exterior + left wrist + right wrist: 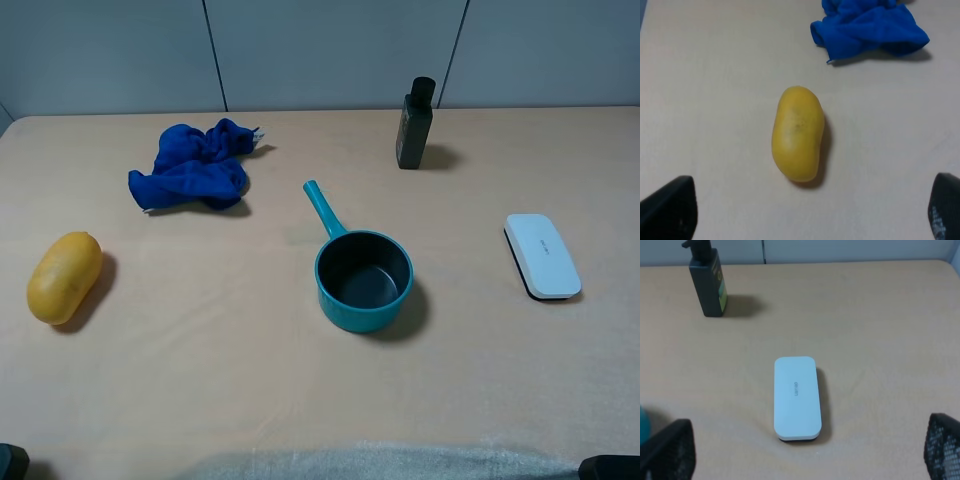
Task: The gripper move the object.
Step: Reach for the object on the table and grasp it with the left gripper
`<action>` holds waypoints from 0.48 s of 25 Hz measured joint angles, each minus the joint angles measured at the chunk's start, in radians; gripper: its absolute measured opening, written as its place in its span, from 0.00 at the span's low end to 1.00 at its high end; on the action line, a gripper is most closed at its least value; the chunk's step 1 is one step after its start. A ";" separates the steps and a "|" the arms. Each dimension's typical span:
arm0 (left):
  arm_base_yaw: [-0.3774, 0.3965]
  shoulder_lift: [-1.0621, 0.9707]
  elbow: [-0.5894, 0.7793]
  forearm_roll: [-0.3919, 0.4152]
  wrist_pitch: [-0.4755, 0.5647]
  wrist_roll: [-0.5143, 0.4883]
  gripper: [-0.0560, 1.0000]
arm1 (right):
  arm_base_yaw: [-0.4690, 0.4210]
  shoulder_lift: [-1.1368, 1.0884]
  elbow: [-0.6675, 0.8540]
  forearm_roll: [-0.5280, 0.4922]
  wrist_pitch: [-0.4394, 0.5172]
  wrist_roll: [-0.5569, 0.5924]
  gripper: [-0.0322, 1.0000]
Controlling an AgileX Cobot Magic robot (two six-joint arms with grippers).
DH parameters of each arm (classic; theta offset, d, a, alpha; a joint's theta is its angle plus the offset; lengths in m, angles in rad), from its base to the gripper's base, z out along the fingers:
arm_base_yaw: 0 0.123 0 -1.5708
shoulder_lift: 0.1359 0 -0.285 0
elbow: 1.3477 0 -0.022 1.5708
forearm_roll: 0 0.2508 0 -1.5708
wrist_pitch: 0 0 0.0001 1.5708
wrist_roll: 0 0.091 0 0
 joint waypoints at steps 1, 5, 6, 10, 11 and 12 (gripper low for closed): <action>0.000 0.000 0.000 0.000 0.000 0.000 0.93 | 0.000 0.000 0.000 0.000 0.000 0.000 0.70; 0.000 0.000 0.000 0.000 0.000 0.000 0.93 | 0.000 0.000 0.000 0.000 0.000 0.000 0.70; 0.000 0.000 0.000 0.000 0.000 0.000 0.93 | 0.000 0.000 0.000 0.000 0.000 0.000 0.70; 0.000 0.000 0.000 0.000 0.000 0.000 0.93 | 0.000 0.000 0.000 0.000 0.000 0.000 0.70; 0.000 0.000 0.000 0.000 0.000 0.000 0.93 | 0.000 0.000 0.000 0.000 0.000 0.000 0.70; 0.000 0.000 0.000 0.000 0.000 0.000 0.93 | 0.000 0.000 0.000 0.000 0.000 0.000 0.70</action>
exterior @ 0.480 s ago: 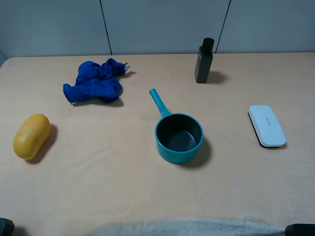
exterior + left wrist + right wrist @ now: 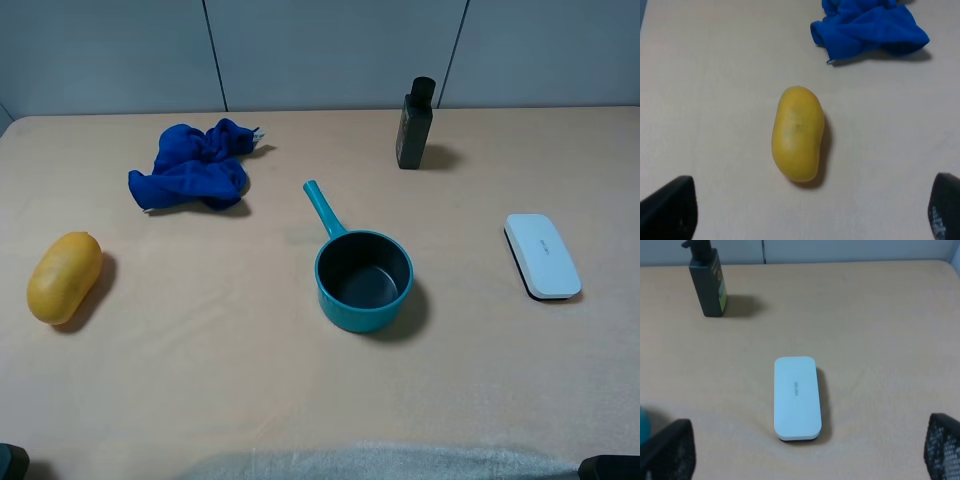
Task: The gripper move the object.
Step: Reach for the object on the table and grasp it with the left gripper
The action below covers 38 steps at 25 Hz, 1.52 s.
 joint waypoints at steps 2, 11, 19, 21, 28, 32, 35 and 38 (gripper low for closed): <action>0.000 0.000 0.000 0.000 0.000 0.000 0.93 | 0.000 0.000 0.000 0.000 0.000 0.000 0.70; 0.000 0.000 -0.019 -0.003 -0.003 0.000 0.93 | 0.000 0.000 0.000 0.000 0.000 0.000 0.70; 0.000 0.087 -0.037 -0.003 0.003 -0.003 0.93 | 0.000 0.000 0.000 0.000 0.000 0.000 0.70; 0.000 0.117 -0.045 -0.004 0.003 -0.003 0.93 | 0.000 0.000 0.000 0.000 0.000 0.000 0.70; 0.000 0.244 -0.091 -0.002 0.007 -0.006 0.93 | 0.000 0.000 0.000 0.000 0.000 0.000 0.70; 0.000 0.345 -0.129 0.006 0.021 -0.008 0.93 | 0.000 0.000 0.000 0.000 0.000 0.000 0.70; 0.000 0.423 -0.156 0.010 0.034 -0.008 0.92 | 0.000 0.000 0.000 0.000 0.000 0.000 0.70; 0.000 0.496 -0.185 0.019 0.052 -0.008 0.91 | 0.000 0.000 0.000 0.000 0.000 0.000 0.70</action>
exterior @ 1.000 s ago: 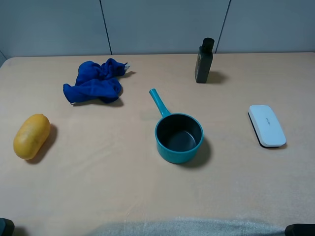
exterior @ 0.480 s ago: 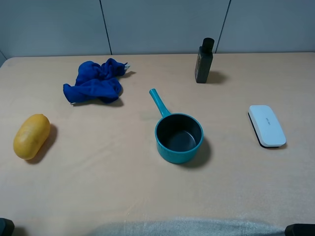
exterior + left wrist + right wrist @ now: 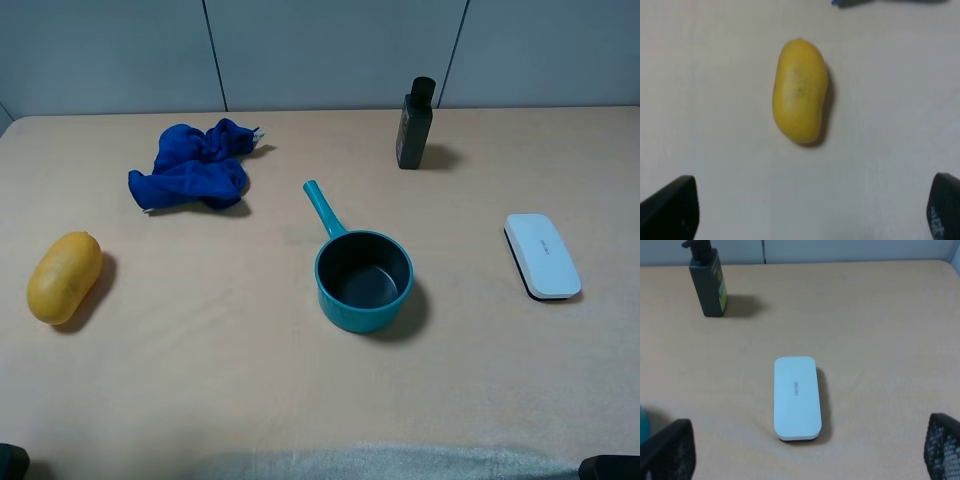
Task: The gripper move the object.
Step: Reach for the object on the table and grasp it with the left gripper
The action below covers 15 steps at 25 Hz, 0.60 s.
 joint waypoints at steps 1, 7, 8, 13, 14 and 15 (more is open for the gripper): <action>0.000 0.023 -0.009 0.007 0.004 0.000 0.91 | 0.000 0.000 0.000 0.000 0.000 0.000 0.70; 0.000 0.135 -0.030 0.031 0.013 -0.001 0.91 | 0.000 0.000 0.000 0.000 0.000 0.000 0.70; 0.000 0.155 -0.030 0.034 0.020 -0.001 0.91 | 0.000 0.000 0.000 0.000 0.000 0.000 0.70; 0.000 0.255 -0.030 0.044 0.036 -0.001 0.91 | 0.000 0.000 0.000 0.000 0.000 0.000 0.70; 0.000 0.275 -0.030 0.049 0.037 -0.001 0.91 | 0.000 0.000 0.000 0.000 0.000 0.000 0.70; 0.000 0.291 -0.030 0.054 0.037 -0.001 0.91 | 0.000 0.000 0.000 0.000 0.000 0.000 0.70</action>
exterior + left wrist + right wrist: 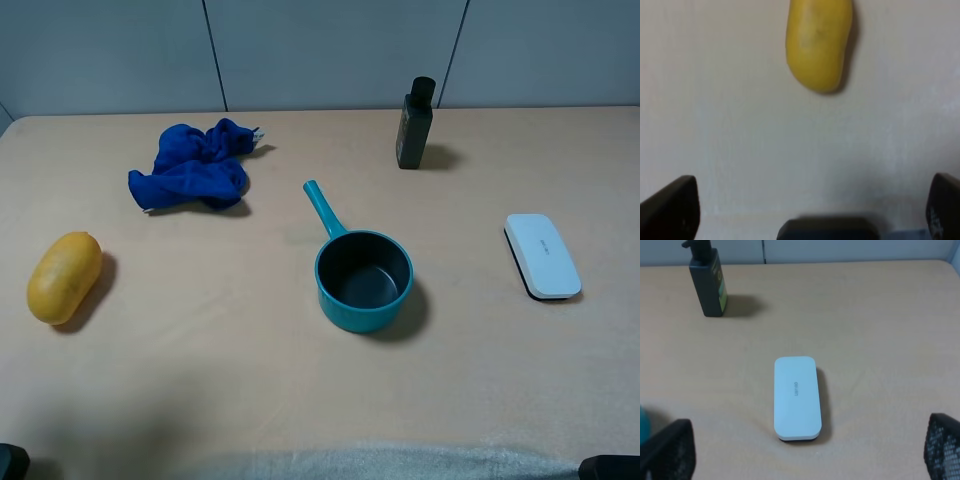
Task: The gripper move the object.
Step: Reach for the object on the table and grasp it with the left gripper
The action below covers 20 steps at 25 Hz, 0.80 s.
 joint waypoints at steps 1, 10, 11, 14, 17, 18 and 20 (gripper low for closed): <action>0.000 0.019 0.000 0.005 -0.001 0.000 0.91 | 0.000 0.000 0.000 0.000 0.000 0.000 0.70; 0.000 0.159 0.000 0.072 -0.085 0.000 0.95 | 0.000 0.000 0.000 0.000 0.000 0.000 0.70; 0.000 0.177 0.000 0.074 -0.097 0.000 0.96 | 0.000 0.000 0.000 0.000 0.000 0.000 0.70; 0.000 0.229 0.000 0.075 -0.146 0.009 0.98 | 0.000 0.000 0.000 0.000 0.000 0.000 0.70; 0.000 0.285 0.000 0.076 -0.194 0.015 0.99 | 0.000 0.000 0.000 0.000 0.000 0.000 0.70; 0.000 0.305 0.000 0.076 -0.208 0.018 0.99 | 0.000 0.000 0.000 0.000 0.000 0.000 0.70; 0.000 0.347 0.000 0.077 -0.243 0.019 0.99 | 0.000 0.000 0.000 0.000 0.000 0.000 0.70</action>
